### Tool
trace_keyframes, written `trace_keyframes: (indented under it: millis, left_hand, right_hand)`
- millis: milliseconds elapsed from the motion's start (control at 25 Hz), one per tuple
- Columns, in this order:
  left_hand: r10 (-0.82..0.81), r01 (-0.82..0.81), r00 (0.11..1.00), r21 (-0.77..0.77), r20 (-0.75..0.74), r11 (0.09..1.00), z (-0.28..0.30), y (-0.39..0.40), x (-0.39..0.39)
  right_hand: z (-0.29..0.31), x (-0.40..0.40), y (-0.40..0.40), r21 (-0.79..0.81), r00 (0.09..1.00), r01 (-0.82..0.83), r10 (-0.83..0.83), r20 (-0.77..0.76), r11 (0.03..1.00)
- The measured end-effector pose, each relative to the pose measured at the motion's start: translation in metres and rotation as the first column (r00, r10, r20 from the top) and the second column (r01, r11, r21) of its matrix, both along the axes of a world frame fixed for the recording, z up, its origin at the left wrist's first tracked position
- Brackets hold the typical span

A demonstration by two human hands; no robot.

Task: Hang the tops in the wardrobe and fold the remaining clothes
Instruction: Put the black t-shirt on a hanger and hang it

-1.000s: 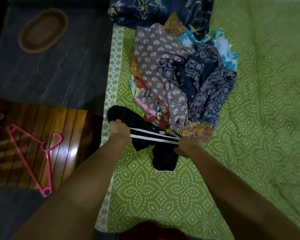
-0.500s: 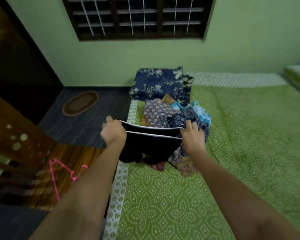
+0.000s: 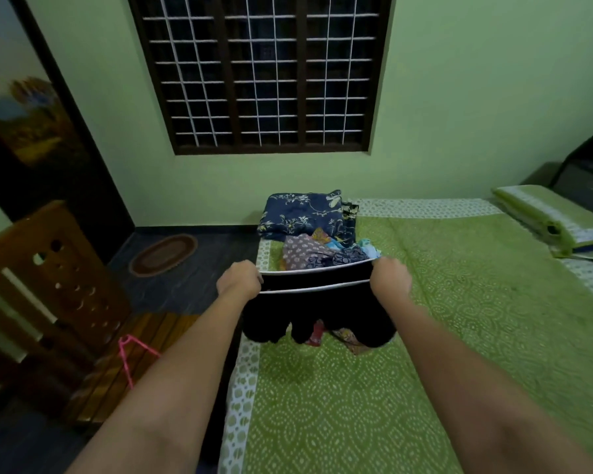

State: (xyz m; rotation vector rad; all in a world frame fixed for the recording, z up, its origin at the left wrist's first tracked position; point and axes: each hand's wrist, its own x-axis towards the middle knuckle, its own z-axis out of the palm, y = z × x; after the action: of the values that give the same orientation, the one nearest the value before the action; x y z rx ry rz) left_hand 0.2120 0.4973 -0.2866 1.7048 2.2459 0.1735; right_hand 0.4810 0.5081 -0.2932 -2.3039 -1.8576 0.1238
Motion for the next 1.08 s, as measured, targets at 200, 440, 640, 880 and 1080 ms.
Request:
trace_keyframes:
  millis: [200,440,640,880,1080]
  left_hand:
    - [0.064,-0.062,0.996,0.040,-0.060,0.997,0.041,-0.025,0.003]
    - [-0.224,0.228,0.973,-0.064,0.064,0.972,0.068,-0.043,-0.004]
    - [-0.460,0.405,0.768,0.220,0.445,0.888,0.084,-0.046,0.044]
    - [-0.540,0.323,0.781,0.535,0.315,0.780,0.106,-0.021,0.092]
    - [-0.573,0.347,0.788,0.605,0.227,0.717,0.130,-0.022,0.115]
  right_hand:
    - [0.050,-0.004,-0.007,0.101,0.986,-0.005,0.022,-0.163,0.995]
    - [0.075,-0.006,-0.017,0.136,0.975,-0.075,0.101,-0.198,0.988]
    - [0.105,-0.041,-0.033,0.327,0.683,-0.397,0.514,-0.519,0.857]
    - [0.134,-0.027,-0.039,0.505,0.470,-0.279,0.575,-0.670,0.817]
    - [0.096,-0.006,-0.034,0.414,0.473,-0.270,0.494,-0.729,0.869]
